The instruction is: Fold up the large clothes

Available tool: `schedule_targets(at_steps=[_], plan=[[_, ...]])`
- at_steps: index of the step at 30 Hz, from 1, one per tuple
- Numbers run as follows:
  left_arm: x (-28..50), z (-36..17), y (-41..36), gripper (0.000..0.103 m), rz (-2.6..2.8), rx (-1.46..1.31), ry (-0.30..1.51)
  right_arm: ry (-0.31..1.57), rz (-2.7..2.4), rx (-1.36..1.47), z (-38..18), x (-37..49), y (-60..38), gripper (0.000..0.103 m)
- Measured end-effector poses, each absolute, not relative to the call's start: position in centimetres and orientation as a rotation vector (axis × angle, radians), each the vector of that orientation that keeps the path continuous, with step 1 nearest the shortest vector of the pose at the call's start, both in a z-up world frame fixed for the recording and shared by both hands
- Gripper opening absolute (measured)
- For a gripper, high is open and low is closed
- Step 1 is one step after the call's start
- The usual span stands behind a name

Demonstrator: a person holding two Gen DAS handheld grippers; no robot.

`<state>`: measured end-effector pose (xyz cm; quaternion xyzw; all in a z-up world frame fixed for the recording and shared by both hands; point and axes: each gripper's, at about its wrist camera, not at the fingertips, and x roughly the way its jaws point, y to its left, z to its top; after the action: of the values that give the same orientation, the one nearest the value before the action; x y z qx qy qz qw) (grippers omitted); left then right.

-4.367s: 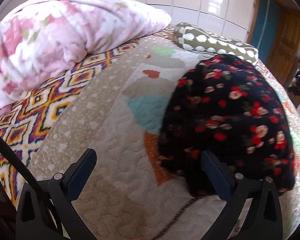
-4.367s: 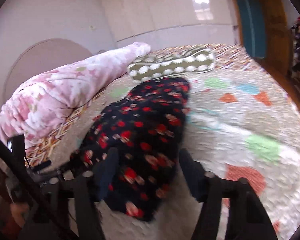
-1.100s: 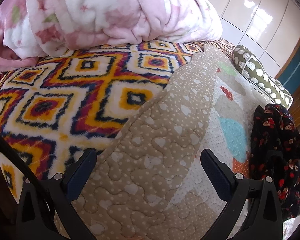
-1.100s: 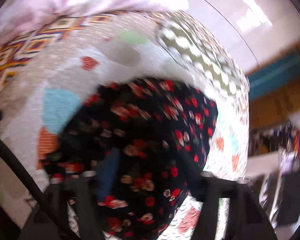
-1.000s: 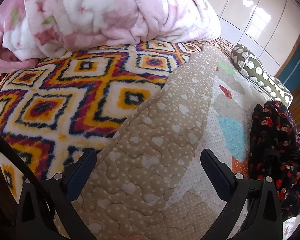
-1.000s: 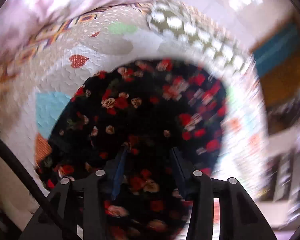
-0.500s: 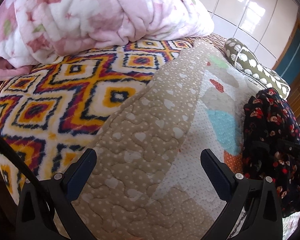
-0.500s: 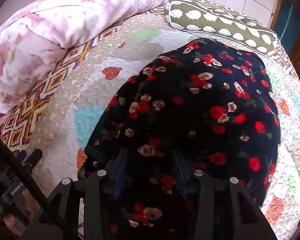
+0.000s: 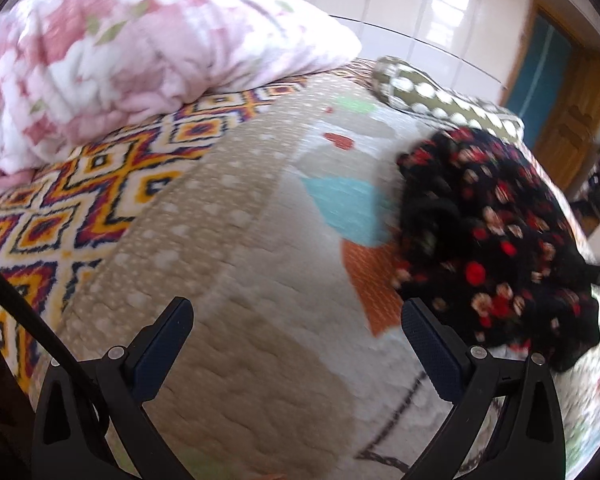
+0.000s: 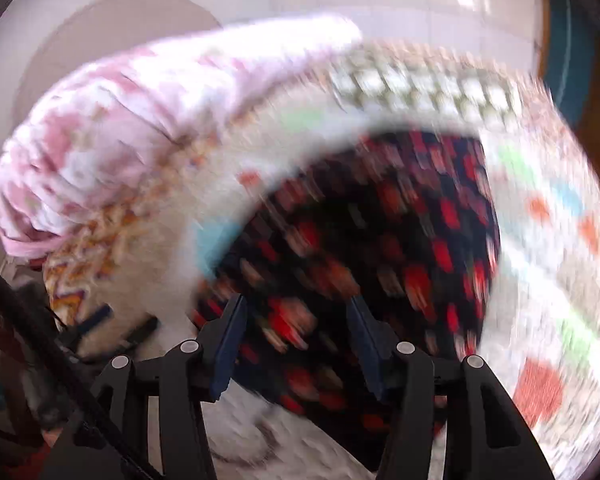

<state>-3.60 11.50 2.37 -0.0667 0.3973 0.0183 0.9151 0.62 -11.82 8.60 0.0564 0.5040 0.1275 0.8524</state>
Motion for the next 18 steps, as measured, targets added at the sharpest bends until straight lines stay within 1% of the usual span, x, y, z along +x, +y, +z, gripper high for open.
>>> schedule_targets(at_steps=[2, 5, 7, 8, 12, 18], plan=[[-4.1, 2.0, 10.5, 0.103, 0.023, -0.109, 0.822, 1.075, 0.321, 0.194, 6.6, -1.6, -12.9, 0.056], [-4.5, 0.6, 9.5, 0.103, 0.007, -0.089, 0.862, 1.054, 0.390, 0.204, 6.3, -4.5, -12.9, 0.057], [-4.4, -0.5, 9.0, 0.103, 0.003, -0.087, 0.905, 1.109, 0.411, 0.216, 5.4, -6.1, -12.6, 0.062], [-4.4, -0.8, 8.8, 0.103, 0.008, -0.079, 0.911, 1.109, 0.405, 0.196, 5.2, -7.1, -12.8, 0.062], [-4.6, -1.3, 8.3, 0.103, 0.031, -0.051, 0.899, 1.048, 0.356, 0.126, 5.7, -9.9, -13.7, 0.062], [-4.9, -1.8, 8.0, 0.103, 0.029, -0.036, 0.877, 0.947, 0.217, 0.205, 5.7, -13.3, -17.7, 0.069]])
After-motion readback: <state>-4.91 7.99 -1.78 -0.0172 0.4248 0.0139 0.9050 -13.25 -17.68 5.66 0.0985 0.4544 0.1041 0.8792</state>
